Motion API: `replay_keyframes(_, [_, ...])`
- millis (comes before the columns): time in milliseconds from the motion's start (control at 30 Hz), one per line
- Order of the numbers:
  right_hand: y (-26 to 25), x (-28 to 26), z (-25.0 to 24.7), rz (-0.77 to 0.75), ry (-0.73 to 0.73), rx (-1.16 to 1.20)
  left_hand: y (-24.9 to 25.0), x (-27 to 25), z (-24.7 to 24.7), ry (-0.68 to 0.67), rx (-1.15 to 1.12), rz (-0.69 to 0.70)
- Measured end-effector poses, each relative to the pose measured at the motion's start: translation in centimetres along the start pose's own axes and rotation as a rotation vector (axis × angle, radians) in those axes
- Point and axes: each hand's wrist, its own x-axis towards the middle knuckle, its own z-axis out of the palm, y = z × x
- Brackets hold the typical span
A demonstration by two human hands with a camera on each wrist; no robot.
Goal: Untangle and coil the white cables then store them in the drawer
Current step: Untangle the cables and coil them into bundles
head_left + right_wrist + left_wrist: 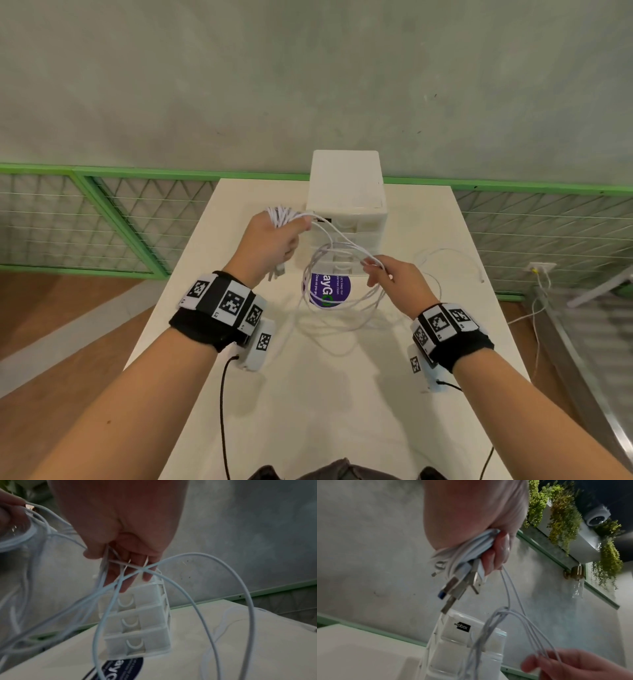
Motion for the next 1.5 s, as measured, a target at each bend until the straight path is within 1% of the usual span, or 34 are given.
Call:
replay_keyframes(67, [0.8,-0.2,-0.2,-0.009,0.007,-0.072,-0.3,0.3,-0.5,0.037,0.028,-0.008])
replay_keyframes(167, [2.1,-0.2,-0.8,0.017,0.028,-0.132,-0.9,0.3,-0.9,0.038,0.009,-0.073])
replay_keyframes(267, [2.7,0.1,-1.2,0.006,0.061,-0.164,-1.1,0.0,-0.4,-0.025,0.012,-0.132])
replay_keyframes(333, [2.4,0.4,-1.4,0.017,0.109,-0.149,-1.1,-0.1,0.2,-0.071,0.036,-0.14])
replay_keyframes(367, [2.0,0.3,-1.4,-0.008,0.151,-0.14,-1.0,-0.2,0.5,-0.088,0.041,-0.142])
replay_keyframes(400, [1.4,0.2,-1.3,-0.065,0.202,-0.133,-0.9,-0.2,0.9,-0.102,0.039,-0.141])
replay_keyframes(533, [-1.9,-0.9,-0.9,-0.38,0.384,-0.056,-0.3,-0.3,1.8,-0.139,0.01,-0.132])
replay_keyframes(600, [-3.5,-1.1,-0.5,-0.461,0.419,-0.055,0.2,-0.3,2.1,-0.16,-0.005,-0.125])
replay_keyframes(633, [-4.1,-1.0,-0.2,-0.471,0.396,-0.071,0.4,-0.4,2.3,-0.17,-0.015,-0.123])
replay_keyframes(733, [-4.6,-0.5,0.6,-0.406,0.284,-0.099,1.0,-0.5,2.8,-0.204,-0.045,-0.119])
replay_keyframes(833, [-4.6,0.2,1.0,-0.373,0.268,-0.145,1.0,-0.4,3.1,-0.23,-0.041,-0.103])
replay_keyframes(900, [-4.6,0.5,0.9,-0.335,0.257,-0.17,0.6,-0.3,2.9,-0.218,-0.008,-0.082])
replay_keyframes(1033, [-4.6,0.6,-0.1,-0.203,0.265,-0.02,-1.0,0.4,1.9,-0.124,0.162,-0.049])
replay_keyframes(1100, [-4.7,0.6,-0.6,-0.128,0.286,0.06,-1.9,0.5,1.6,-0.115,0.25,-0.059])
replay_keyframes(1200, [-5.2,0.5,-1.0,-0.069,0.29,0.124,-3.0,0.2,1.7,-0.16,0.321,-0.077])
replay_keyframes(1367, [-5.6,0.3,-1.2,-0.056,0.285,0.18,-3.6,-0.4,2.1,-0.234,0.398,-0.086])
replay_keyframes(1500, [-5.4,0.2,-1.2,-0.035,0.275,0.266,-3.3,-0.4,2.1,-0.282,0.391,-0.084])
